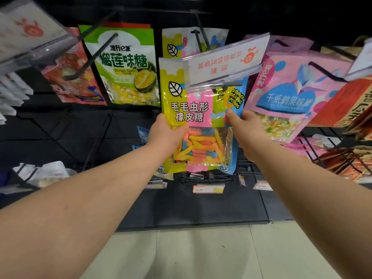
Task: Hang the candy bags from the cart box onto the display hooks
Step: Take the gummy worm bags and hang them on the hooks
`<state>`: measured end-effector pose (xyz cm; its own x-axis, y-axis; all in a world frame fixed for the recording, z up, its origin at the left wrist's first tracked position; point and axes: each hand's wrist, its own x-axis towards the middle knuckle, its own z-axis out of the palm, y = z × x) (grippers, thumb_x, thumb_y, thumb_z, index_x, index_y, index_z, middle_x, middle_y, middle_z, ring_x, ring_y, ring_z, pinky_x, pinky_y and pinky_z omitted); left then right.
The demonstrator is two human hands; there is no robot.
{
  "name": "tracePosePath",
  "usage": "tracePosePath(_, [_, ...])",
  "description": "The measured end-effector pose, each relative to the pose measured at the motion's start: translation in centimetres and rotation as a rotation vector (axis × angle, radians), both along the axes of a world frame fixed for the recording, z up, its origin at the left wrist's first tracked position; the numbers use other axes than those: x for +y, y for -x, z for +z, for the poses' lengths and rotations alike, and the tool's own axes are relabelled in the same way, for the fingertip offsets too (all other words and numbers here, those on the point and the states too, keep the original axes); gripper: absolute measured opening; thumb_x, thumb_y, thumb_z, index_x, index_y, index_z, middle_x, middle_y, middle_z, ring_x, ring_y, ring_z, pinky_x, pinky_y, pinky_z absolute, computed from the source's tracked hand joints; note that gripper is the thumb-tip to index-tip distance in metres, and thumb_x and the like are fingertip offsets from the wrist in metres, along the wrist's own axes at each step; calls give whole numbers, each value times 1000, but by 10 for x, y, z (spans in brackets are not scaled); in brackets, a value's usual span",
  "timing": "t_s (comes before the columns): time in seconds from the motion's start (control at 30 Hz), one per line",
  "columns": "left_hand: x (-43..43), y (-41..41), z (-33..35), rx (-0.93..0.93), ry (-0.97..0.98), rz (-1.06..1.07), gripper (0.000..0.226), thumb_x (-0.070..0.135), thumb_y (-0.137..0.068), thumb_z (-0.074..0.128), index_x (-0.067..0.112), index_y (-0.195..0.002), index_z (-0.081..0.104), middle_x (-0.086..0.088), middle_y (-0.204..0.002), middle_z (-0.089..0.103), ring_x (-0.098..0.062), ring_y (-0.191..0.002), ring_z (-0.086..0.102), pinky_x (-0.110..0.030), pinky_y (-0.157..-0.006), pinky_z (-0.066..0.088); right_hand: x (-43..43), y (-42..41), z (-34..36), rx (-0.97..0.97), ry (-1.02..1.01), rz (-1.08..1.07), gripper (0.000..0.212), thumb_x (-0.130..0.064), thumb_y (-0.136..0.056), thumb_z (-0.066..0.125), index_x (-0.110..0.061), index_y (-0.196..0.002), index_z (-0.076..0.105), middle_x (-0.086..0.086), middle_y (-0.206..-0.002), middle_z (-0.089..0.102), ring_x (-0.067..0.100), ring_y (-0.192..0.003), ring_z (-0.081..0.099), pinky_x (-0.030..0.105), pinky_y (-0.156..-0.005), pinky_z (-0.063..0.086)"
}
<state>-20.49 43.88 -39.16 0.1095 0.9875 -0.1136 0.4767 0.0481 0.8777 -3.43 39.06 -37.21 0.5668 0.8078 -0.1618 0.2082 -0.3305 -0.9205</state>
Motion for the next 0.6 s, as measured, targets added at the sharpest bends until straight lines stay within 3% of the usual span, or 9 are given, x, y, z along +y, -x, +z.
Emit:
tracePosePath(0.17, [13, -9, -1, 60, 22, 57, 45, 29, -87, 68, 7, -122, 50, -8, -122, 59, -27, -111, 55, -31, -84, 42, 13, -1, 0, -3, 32, -10, 28, -38, -96, 51, -10, -94, 56, -2, -64, 40, 11, -53, 34, 25, -49, 27])
tracePosePath(0.3, [16, -7, -1, 113, 55, 47, 47, 33, -85, 69, 9, -121, 52, -8, -122, 61, -29, -112, 57, -35, -88, 47, 14, -1, -5, -18, 32, -18, 32, -35, -97, 51, -5, -106, 60, -1, -74, 49, 10, -59, 40, 25, -51, 31])
tracePosePath(0.4, [16, -2, 1, 160, 70, 47, 49, 35, -86, 67, 8, -123, 50, -10, -122, 60, -31, -111, 57, -41, -90, 50, 11, 0, -7, -59, 90, 16, 44, -36, -96, 51, -6, -128, 54, 4, -103, 52, 17, -80, 48, 27, -67, 39])
tracePosePath(0.53, [10, 8, 3, 219, 86, 57, 56, 39, -84, 66, 9, -127, 45, -11, -126, 56, -32, -112, 56, -40, -90, 48, -3, 9, -6, -195, 77, 38, 43, -33, -93, 58, -9, -128, 50, 4, -112, 55, 21, -96, 52, 30, -78, 39])
tracePosePath(0.6, [3, 17, 4, 299, 61, 40, 66, 47, -84, 65, 10, -134, 42, -13, -133, 52, -34, -119, 52, -44, -95, 46, -17, 16, -7, -358, 135, 65, 48, -31, -92, 59, -10, -132, 44, 12, -125, 51, 30, -109, 53, 38, -87, 45])
